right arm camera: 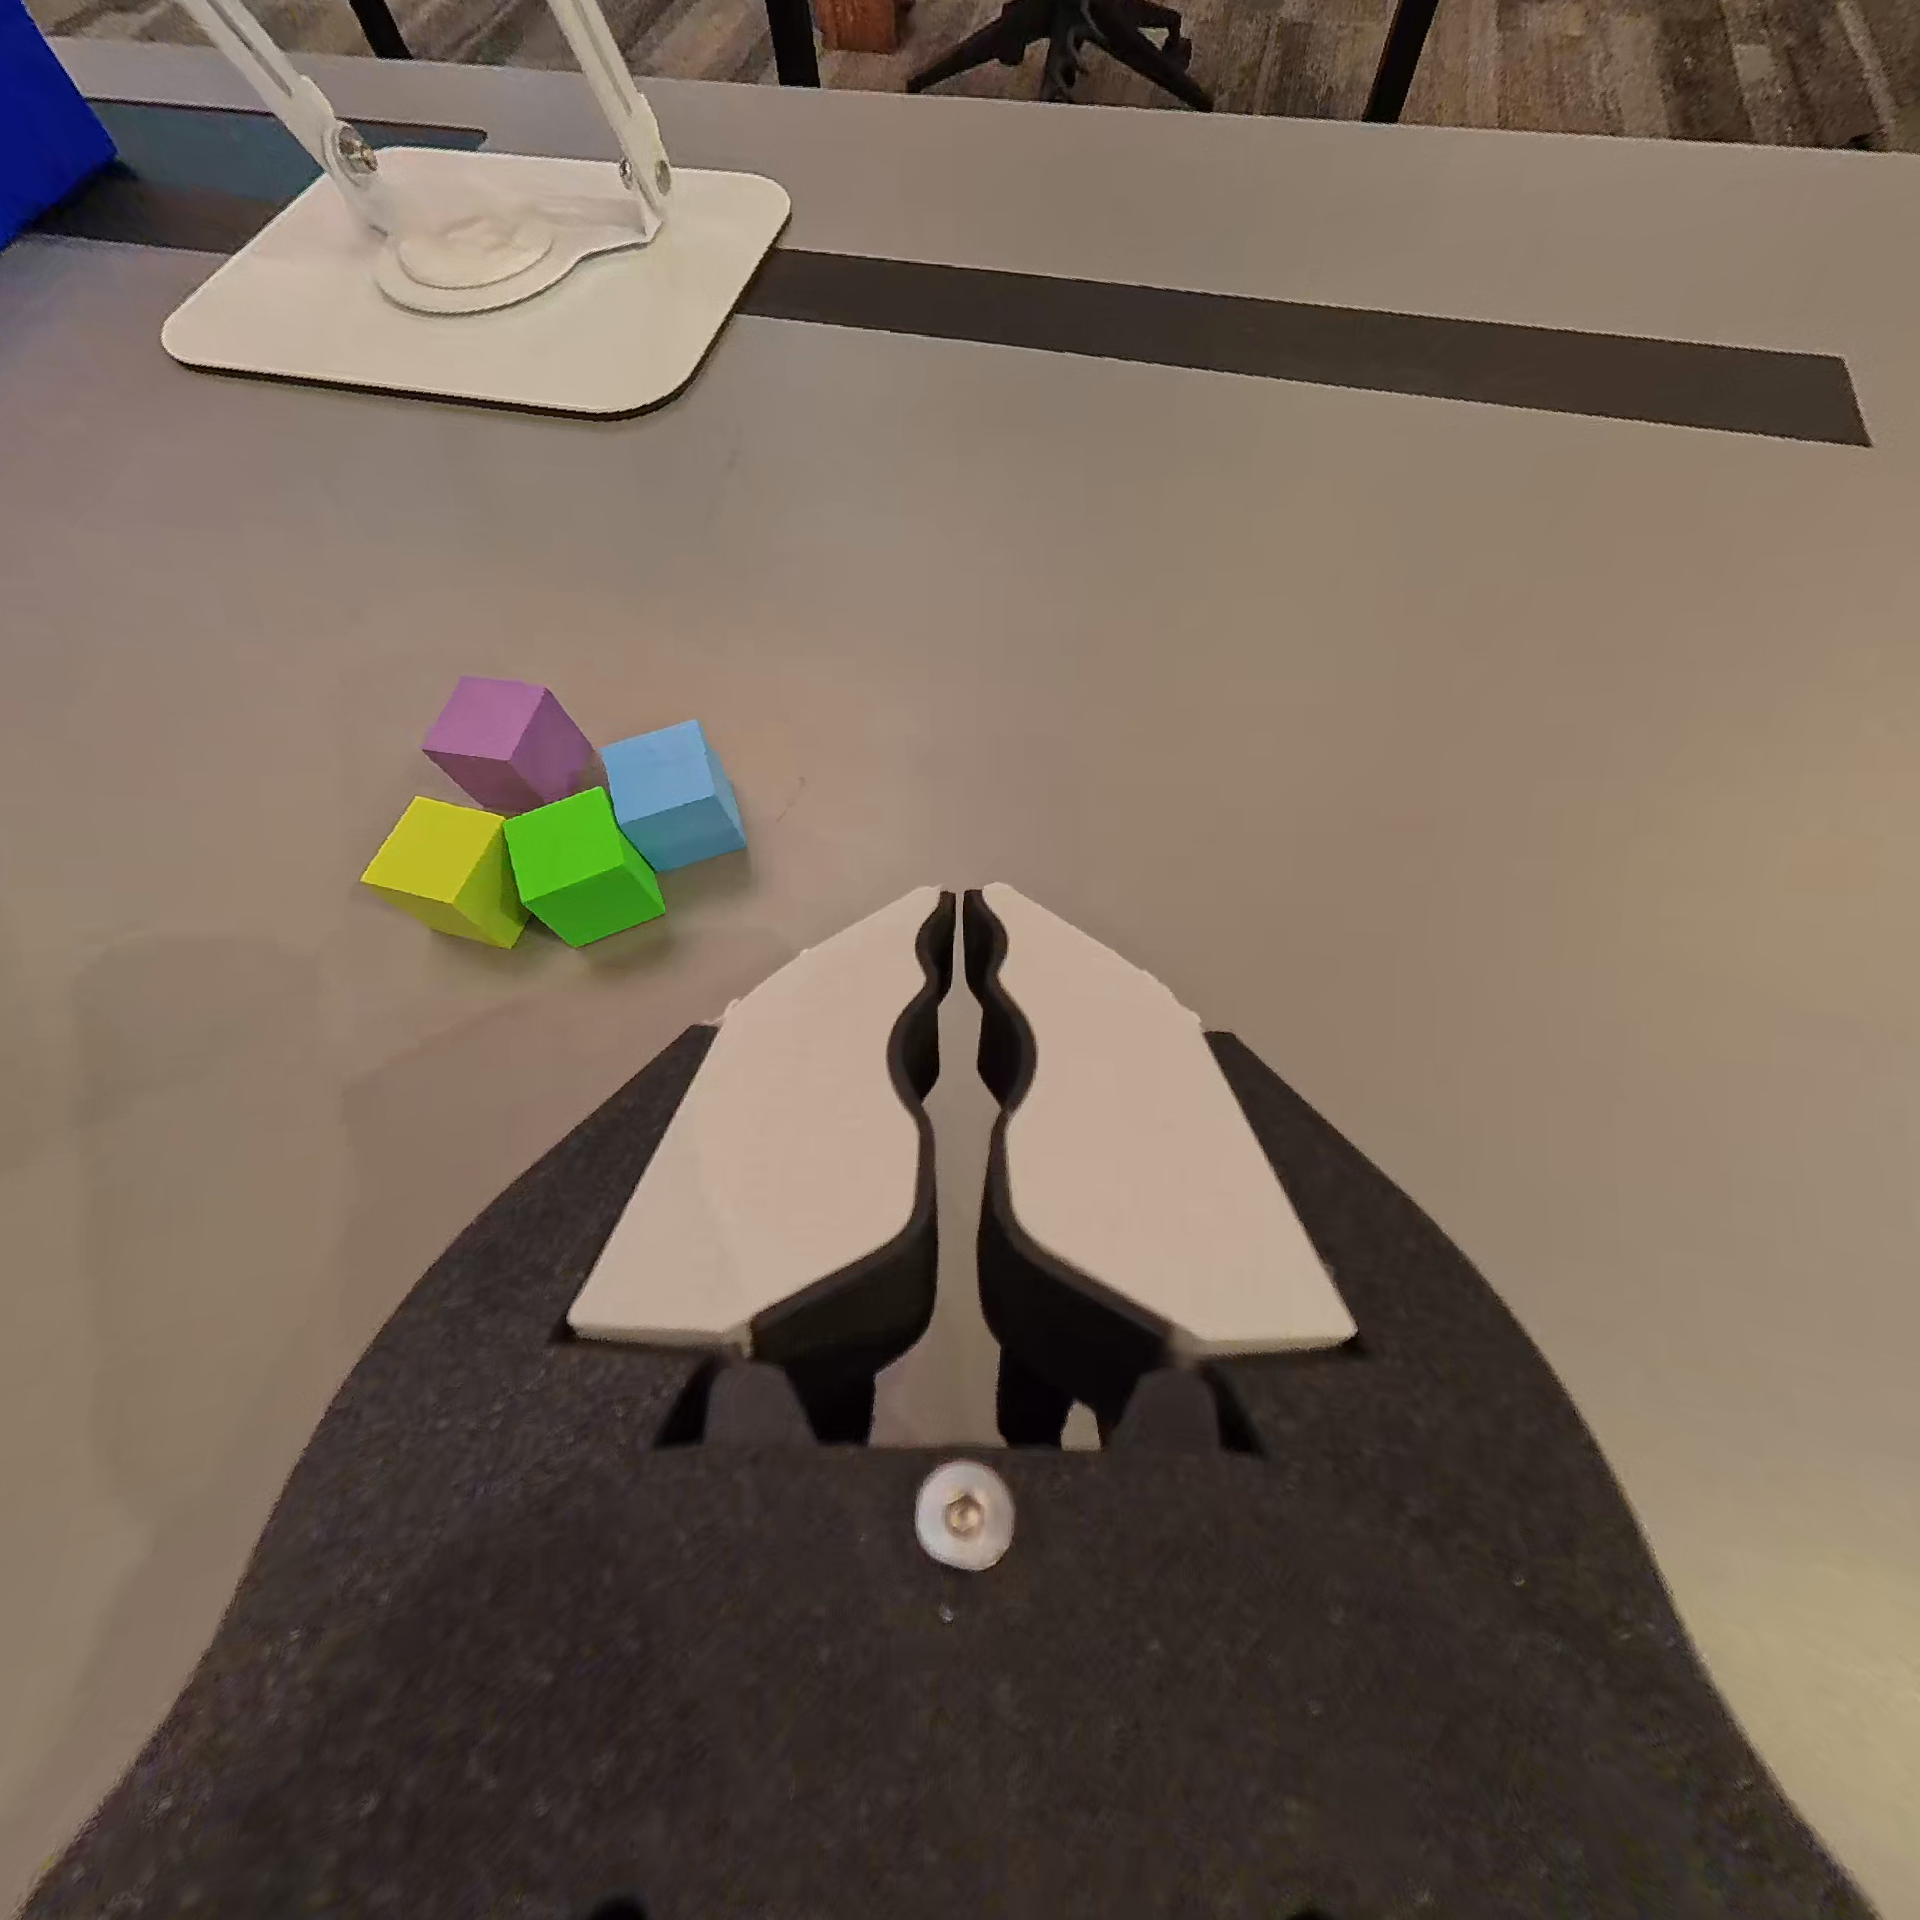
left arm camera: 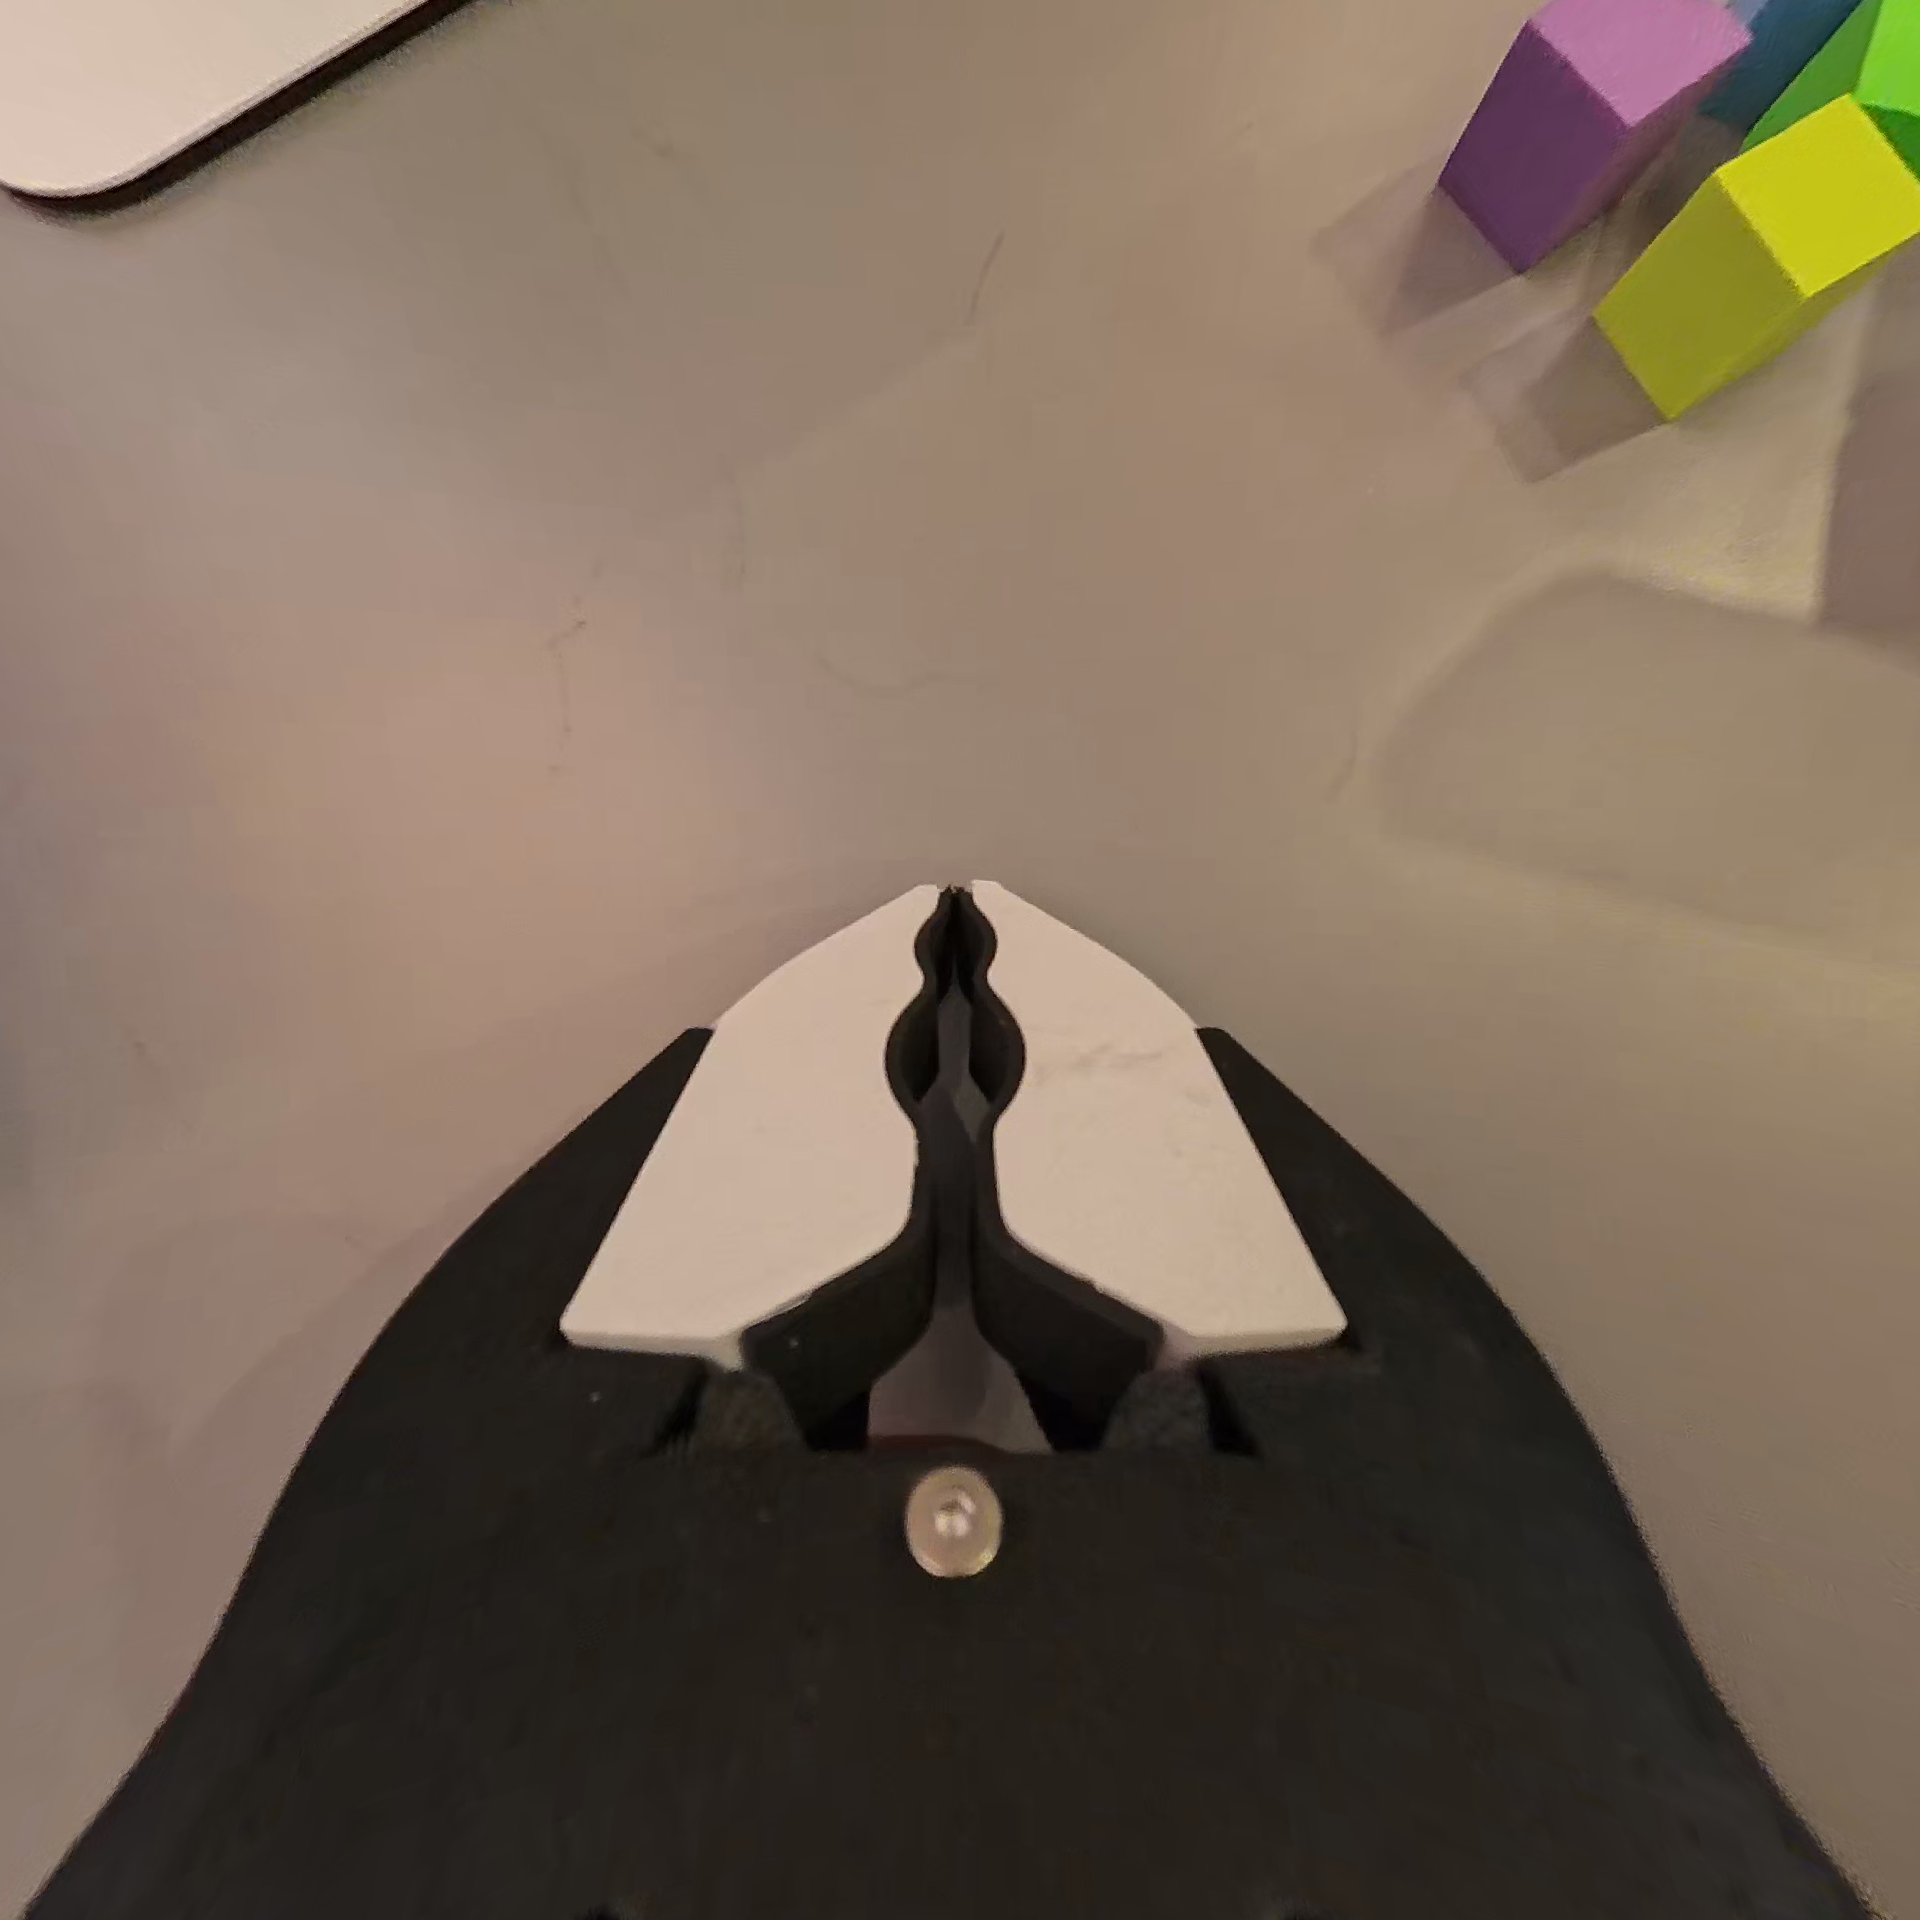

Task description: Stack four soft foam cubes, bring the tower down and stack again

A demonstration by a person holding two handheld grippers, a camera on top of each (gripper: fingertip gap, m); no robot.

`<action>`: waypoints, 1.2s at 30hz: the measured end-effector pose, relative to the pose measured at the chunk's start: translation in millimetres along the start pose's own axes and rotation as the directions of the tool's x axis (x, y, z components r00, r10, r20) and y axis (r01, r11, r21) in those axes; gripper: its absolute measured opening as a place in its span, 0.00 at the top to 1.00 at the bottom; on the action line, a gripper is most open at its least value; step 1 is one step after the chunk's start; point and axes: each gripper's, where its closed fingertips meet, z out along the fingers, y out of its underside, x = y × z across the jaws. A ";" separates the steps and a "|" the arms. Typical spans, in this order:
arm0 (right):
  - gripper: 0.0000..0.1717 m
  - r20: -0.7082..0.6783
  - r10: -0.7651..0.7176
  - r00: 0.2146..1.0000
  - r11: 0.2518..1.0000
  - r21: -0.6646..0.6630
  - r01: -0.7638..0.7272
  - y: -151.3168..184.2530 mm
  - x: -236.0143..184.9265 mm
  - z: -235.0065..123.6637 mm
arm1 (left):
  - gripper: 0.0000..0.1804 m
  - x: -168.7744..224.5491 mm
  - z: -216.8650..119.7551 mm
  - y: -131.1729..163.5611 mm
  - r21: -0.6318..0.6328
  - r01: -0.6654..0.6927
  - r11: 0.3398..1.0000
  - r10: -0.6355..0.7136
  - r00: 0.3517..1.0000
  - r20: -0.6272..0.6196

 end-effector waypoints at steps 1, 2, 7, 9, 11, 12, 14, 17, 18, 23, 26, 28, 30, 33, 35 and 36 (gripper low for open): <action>0.99 0.001 -0.009 1.000 1.000 -0.002 0.009 -0.2 -1.6 0.2 | 1.00 -0.1 0.1 -0.2 0.007 -0.005 1.000 0.005 1.000 0.004; 0.99 0.002 -0.018 1.000 1.000 -0.004 0.018 -0.3 -3.3 0.4 | 1.00 0.0 0.4 -0.6 0.018 -0.003 1.000 0.003 1.000 0.003; 0.99 0.023 -0.064 0.998 0.998 -0.018 0.065 0.5 -15.6 4.4 | 1.00 0.1 -1.2 1.4 0.005 -0.057 0.998 0.057 0.998 0.029; 0.99 0.030 -0.094 0.995 0.995 -0.026 0.095 1.5 -21.0 6.6 | 1.00 0.7 -1.6 1.5 -0.023 -0.104 0.994 0.105 0.993 0.047; 0.98 0.037 -0.120 0.992 0.992 -0.038 0.122 3.1 -25.5 9.3 | 0.96 8.4 0.1 -4.8 -0.003 -0.140 0.990 0.140 0.990 0.015; 0.97 0.043 -0.128 0.991 0.990 -0.044 0.130 4.2 -27.5 10.6 | 0.91 12.0 0.7 -12.1 0.029 -0.153 0.988 0.153 0.988 0.009; 0.95 0.056 -0.131 0.990 0.990 -0.053 0.134 5.9 -30.7 13.1 | 0.87 19.5 1.8 -28.2 0.072 -0.190 0.979 0.191 0.982 0.001; 0.94 0.065 -0.135 0.989 0.988 -0.061 0.139 7.5 -32.4 15.2 | 0.80 41.0 4.7 -60.2 0.141 -0.316 0.938 0.324 0.945 -0.037; 0.94 0.069 -0.135 0.988 0.988 -0.063 0.139 8.0 -32.8 15.6 | 0.79 49.0 6.4 -70.7 0.158 -0.371 0.915 0.383 0.923 -0.047; 0.93 0.079 -0.134 0.988 0.988 -0.066 0.139 9.9 -31.9 17.1 | 0.73 75.3 33.4 -102.8 0.137 -0.603 0.786 0.616 0.784 -0.080; 0.92 0.092 -0.130 0.987 0.989 -0.063 0.136 10.1 -33.1 18.2 | 0.72 82.0 53.3 -109.9 0.114 -0.666 0.737 0.676 0.728 -0.113; 0.92 0.099 -0.132 0.986 0.988 -0.061 0.139 10.2 -34.3 19.1 | 0.72 88.5 62.9 -111.4 0.118 -0.676 0.727 0.686 0.710 -0.158; 0.92 0.106 -0.135 0.985 0.988 -0.063 0.142 11.0 -35.5 20.8 | 0.72 93.7 71.4 -110.8 0.115 -0.698 0.707 0.706 0.683 -0.187; 0.92 0.122 -0.129 0.984 0.988 -0.067 0.138 12.7 -37.5 23.4 | 0.74 105.0 76.0 -113.2 0.150 -0.692 0.706 0.705 0.665 -0.248; 0.92 0.128 -0.128 0.983 0.988 -0.071 0.138 14.2 -37.7 24.8 | 0.81 108.2 78.6 -113.3 0.151 -0.689 0.709 0.700 0.659 -0.275; 0.92 0.129 -0.127 0.984 0.988 -0.072 0.137 14.7 -37.3 25.2 | 0.83 108.8 79.8 -114.3 0.151 -0.687 0.711 0.697 0.660 -0.279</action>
